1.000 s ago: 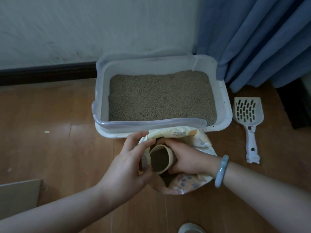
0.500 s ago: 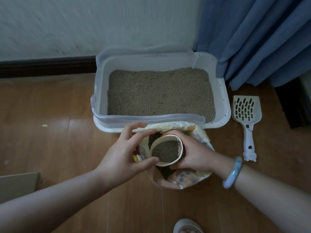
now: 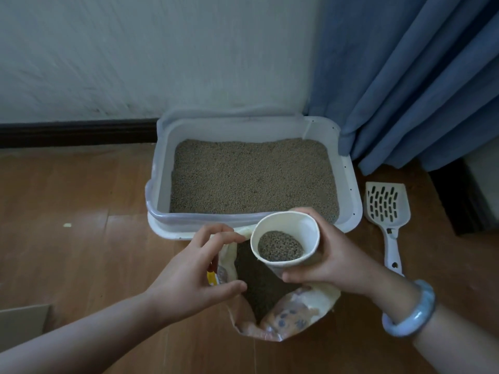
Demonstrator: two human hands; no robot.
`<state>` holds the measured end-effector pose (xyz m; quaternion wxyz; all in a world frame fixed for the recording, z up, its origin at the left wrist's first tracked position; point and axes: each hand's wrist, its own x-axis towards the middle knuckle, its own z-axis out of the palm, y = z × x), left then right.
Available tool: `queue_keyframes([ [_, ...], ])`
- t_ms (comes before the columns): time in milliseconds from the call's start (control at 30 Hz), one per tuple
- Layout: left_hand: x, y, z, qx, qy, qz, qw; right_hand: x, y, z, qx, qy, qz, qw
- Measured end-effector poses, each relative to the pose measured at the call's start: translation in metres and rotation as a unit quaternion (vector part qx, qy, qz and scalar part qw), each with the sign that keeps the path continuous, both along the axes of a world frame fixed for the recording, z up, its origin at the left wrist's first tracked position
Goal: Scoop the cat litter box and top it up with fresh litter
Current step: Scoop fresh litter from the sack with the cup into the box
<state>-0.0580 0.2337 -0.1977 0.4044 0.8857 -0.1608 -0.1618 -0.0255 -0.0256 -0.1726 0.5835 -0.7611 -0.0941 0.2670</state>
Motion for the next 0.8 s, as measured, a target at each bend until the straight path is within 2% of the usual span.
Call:
queue_keyframes([
  [267, 0.000, -0.003, 0.001, 0.015, 0.001, -0.004, 1.000, 0.038, 0.016, 0.024, 0.073, -0.015, -0.034, 0.997],
  [367, 0.001, -0.004, 0.002, 0.023, -0.004, -0.006, 1.000, 0.057, 0.026, 0.029, 0.057, -0.059, -0.053, 0.995],
  [500, 0.003, -0.005, 0.002, 0.032, -0.006, -0.005, 0.999, 0.085, 0.034, 0.009, -0.047, -0.117, -0.052, 0.991],
  [600, 0.004, -0.006, 0.001, 0.034, -0.001, 0.000, 0.999, 0.099, 0.039, -0.013, -0.165, -0.177, -0.038, 0.970],
  [700, 0.006, -0.006, -0.001, 0.035, -0.002, 0.003, 0.999, 0.108, 0.043, -0.027, -0.283, -0.249, -0.001, 0.926],
  [800, 0.007, -0.006, -0.004, 0.034, 0.000, 0.005, 0.999, 0.116, 0.044, -0.032, -0.419, -0.304, 0.031, 0.855],
])
